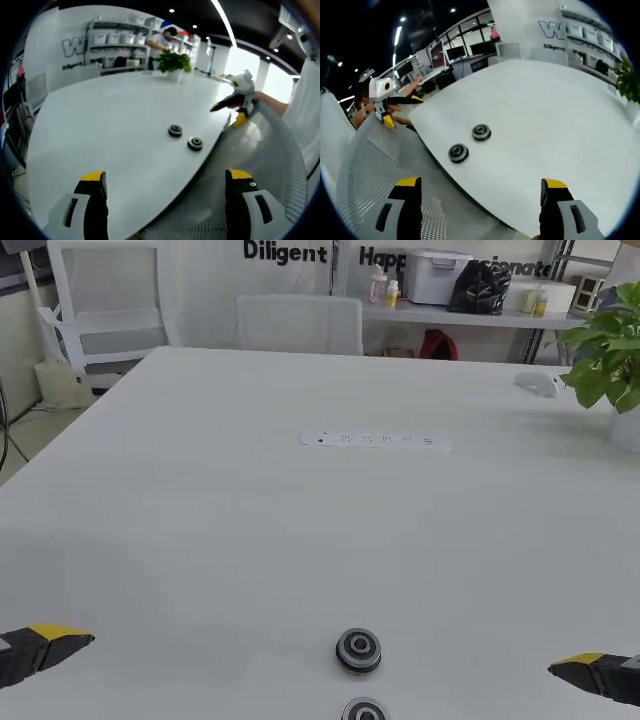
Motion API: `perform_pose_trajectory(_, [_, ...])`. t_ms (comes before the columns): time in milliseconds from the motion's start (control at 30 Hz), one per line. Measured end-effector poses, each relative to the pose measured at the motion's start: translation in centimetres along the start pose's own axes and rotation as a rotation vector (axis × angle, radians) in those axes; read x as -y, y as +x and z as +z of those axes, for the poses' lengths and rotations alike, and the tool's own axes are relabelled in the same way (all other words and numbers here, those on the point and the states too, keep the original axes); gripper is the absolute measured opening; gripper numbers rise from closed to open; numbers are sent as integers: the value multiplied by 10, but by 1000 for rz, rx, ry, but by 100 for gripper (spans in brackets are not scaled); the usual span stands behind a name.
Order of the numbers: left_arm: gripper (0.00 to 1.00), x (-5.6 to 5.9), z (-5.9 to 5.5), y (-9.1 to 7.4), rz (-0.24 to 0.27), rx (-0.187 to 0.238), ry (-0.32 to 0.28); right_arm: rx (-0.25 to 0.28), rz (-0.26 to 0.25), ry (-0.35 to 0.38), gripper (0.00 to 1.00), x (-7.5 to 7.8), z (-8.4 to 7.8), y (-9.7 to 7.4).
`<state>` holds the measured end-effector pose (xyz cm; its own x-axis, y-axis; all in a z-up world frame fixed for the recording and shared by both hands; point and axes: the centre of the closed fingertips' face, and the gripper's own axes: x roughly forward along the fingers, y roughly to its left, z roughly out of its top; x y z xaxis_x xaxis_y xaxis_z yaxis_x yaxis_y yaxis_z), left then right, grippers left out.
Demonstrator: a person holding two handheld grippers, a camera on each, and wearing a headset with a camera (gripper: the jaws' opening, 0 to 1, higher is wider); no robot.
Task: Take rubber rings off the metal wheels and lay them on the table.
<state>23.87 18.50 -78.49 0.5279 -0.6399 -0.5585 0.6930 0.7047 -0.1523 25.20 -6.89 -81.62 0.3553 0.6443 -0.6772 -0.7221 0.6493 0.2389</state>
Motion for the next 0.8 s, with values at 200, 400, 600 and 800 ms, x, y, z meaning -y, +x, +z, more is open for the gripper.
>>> perform_pose_trajectory(200, [100,0,0,0,-3,1,-7,-10,4,-1,99,0,-2,0])
perform_pose_trajectory(400, [100,1,-1,0,-7,-5,-7,-16,6,-2,99,-1,-3,1])
perform_pose_trajectory(600, [100,2,-1,0,-8,-10,-3,-24,8,-6,99,0,-4,1])
perform_pose_trajectory(800, [100,2,-1,0,-8,-10,-3,-28,11,-9,99,0,-5,1])
